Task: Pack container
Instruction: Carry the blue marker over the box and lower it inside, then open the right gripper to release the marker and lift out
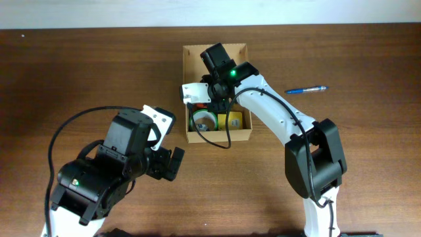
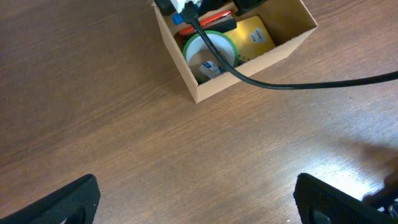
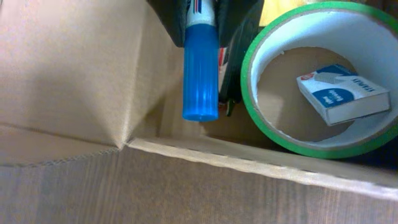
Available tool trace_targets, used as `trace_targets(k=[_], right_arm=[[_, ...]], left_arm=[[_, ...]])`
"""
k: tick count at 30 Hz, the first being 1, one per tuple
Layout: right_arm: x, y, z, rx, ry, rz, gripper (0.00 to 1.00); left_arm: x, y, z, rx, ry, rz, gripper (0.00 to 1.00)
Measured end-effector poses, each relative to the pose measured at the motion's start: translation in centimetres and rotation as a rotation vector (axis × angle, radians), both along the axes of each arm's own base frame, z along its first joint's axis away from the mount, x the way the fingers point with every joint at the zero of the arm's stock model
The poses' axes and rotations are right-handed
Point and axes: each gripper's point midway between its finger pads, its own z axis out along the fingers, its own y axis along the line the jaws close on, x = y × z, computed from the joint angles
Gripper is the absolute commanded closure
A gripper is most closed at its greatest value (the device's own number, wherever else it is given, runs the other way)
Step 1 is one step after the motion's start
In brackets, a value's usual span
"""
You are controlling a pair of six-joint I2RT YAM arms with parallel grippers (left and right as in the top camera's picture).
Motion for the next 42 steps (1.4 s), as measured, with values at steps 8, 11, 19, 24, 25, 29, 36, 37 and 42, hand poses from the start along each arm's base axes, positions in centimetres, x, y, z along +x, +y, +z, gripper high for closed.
trace_targets(k=[8,11,19,24,25,29,36,37,42], right_arm=[[0.1,-0.1,0.0,-0.009,-0.007,0.001,0.62],[0.0,-0.2,0.0,-0.01,-0.004,0.0,0.62],[-0.5,-0.6,-0.1,0.001,0.056,-0.101,0.62],[-0.1,-1.3,2.9,0.027,0.016,-0.21,0.62],[0.0,-1.4,3.9,0.038,0.0,-0.229,0.63],[0.0,-2.2,9.2,0.103,-0.085,-0.303,0.62],[1.1,-4.3,13.7,0.241,-0.112,-0.508,0.63],[1.6,-5.0,13.7,0.259,-0.101,-0.558,0.62],[4.2,-10.5,13.8,0.351,-0.039,-0.862,0.62]], left_arm=[[0.0,0.0,0.0,0.0,0.0,0.0,0.0],[0.0,0.0,0.0,0.0,0.0,0.0,0.0],[0.0,0.0,0.0,0.0,0.0,0.0,0.0],[0.0,0.0,0.0,0.0,0.0,0.0,0.0],[0.0,0.0,0.0,0.0,0.0,0.0,0.0],[0.0,0.0,0.0,0.0,0.0,0.0,0.01],[0.0,0.0,0.0,0.0,0.0,0.0,0.0],[0.0,0.0,0.0,0.0,0.0,0.0,0.0],[0.0,0.0,0.0,0.0,0.0,0.0,0.0]])
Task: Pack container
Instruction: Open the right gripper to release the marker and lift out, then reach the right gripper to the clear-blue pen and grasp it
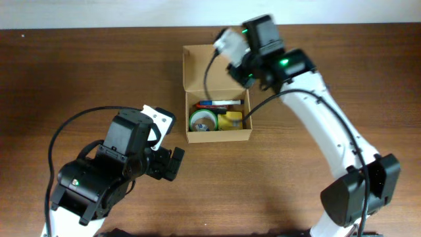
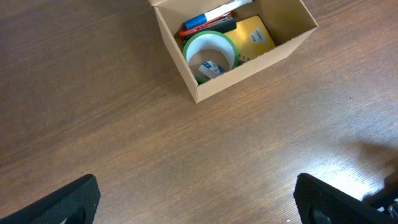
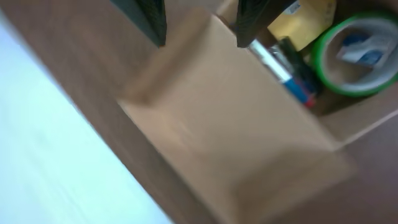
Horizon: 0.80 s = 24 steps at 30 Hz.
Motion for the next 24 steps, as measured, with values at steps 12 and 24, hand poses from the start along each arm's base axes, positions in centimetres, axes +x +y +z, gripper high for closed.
trace_targets(k=[12,24], right_arm=[[3.1,-15.2,-0.3,0.271,0.097,-0.651,0.71],[2.5,-22.9,-8.5,0.442,0.339,-1.148,0.83]], left_arm=[[0.0,0.0,0.0,0.0,0.0,0.0,0.0],[0.0,0.0,0.0,0.0,0.0,0.0,0.01]])
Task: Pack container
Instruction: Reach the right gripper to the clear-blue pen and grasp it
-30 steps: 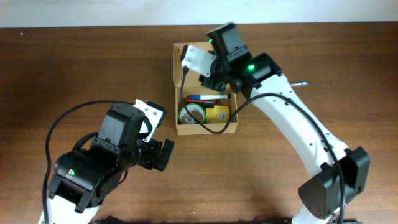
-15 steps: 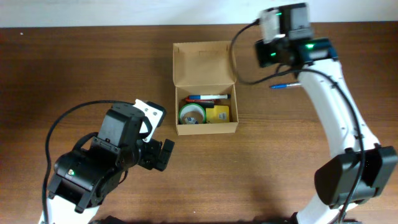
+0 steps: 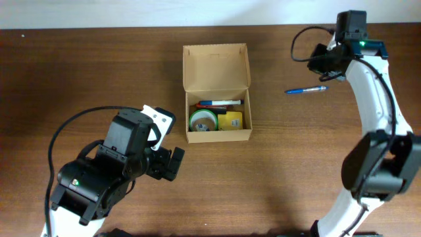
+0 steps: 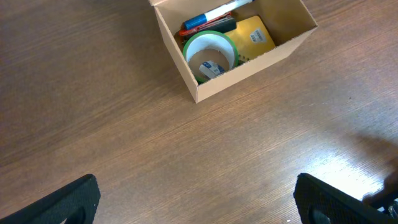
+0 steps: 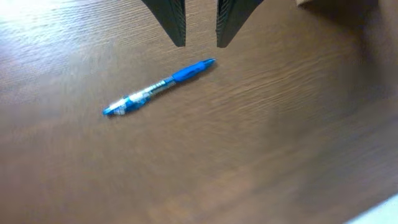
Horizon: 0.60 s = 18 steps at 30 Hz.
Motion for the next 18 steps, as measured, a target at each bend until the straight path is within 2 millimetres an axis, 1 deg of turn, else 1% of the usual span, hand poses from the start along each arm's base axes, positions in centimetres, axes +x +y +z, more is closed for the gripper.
trace_targets(k=[4,6,11,12,13,15,16,18], right_arm=[[0.6,-0.9,-2.9,0.07,0.041,-0.105,0.85],[0.6,-1.2,-4.4,0.1,0.066,-0.15,0.86],[0.5,-1.6,-8.7,0.172,0.148,-0.244,0.85],[0.4,-1.6,-9.4,0.181,0.163,-0.259,0.82],[0.3,-1.6,-10.1,0.19,0.177,-0.274,0.76],[0.3,-1.6,-11.1,0.204,0.192,-0.294,0.69],[0.4,-1.5,-11.3,0.208,0.191,-0.299,0.65],[0.7,-1.6,-11.4,0.213,0.183,-0.307,0.62]], left_arm=[[0.0,0.0,0.0,0.0,0.0,0.0,0.0],[0.0,0.0,0.0,0.0,0.0,0.0,0.0],[0.0,0.0,0.0,0.0,0.0,0.0,0.0],[0.0,0.0,0.0,0.0,0.0,0.0,0.0],[0.0,0.0,0.0,0.0,0.0,0.0,0.0],[0.0,0.0,0.0,0.0,0.0,0.0,0.0],[0.0,0.0,0.0,0.0,0.0,0.0,0.0],[0.0,0.0,0.0,0.0,0.0,0.0,0.0]])
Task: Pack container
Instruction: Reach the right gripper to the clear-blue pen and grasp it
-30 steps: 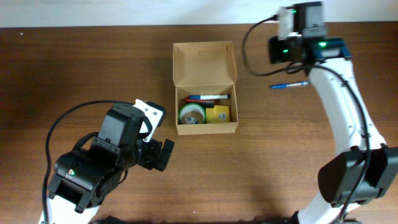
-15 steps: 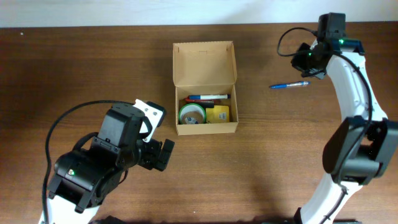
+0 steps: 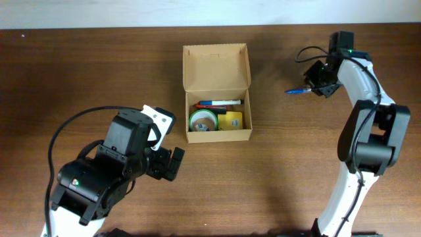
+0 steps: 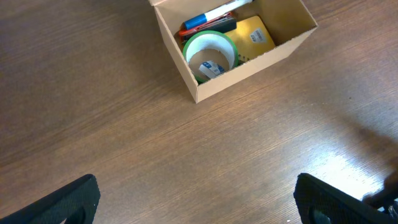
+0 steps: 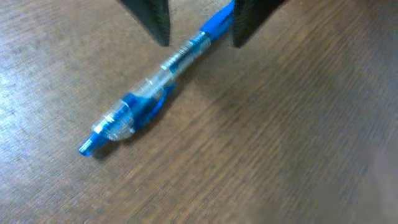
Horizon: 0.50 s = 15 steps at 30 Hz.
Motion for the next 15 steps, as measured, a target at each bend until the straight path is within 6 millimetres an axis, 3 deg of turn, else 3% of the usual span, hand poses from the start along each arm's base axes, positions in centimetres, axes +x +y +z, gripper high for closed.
trace_targets(k=[7,9,12,15], right_arm=[[0.6,0.0,0.2,0.01,-0.023,-0.025,0.51],[0.6,0.1,0.2,0.019,-0.021,-0.041,0.41],[0.7,0.6,0.3,0.056,-0.025,-0.05,0.04],[0.7,1.2,0.4,0.09,-0.028,-0.047,0.01]], left_arm=[[0.0,0.0,0.0,0.0,0.0,0.0,0.0],[0.0,0.0,0.0,0.0,0.0,0.0,0.0],[0.0,0.0,0.0,0.0,0.0,0.0,0.0],[0.0,0.0,0.0,0.0,0.0,0.0,0.0]])
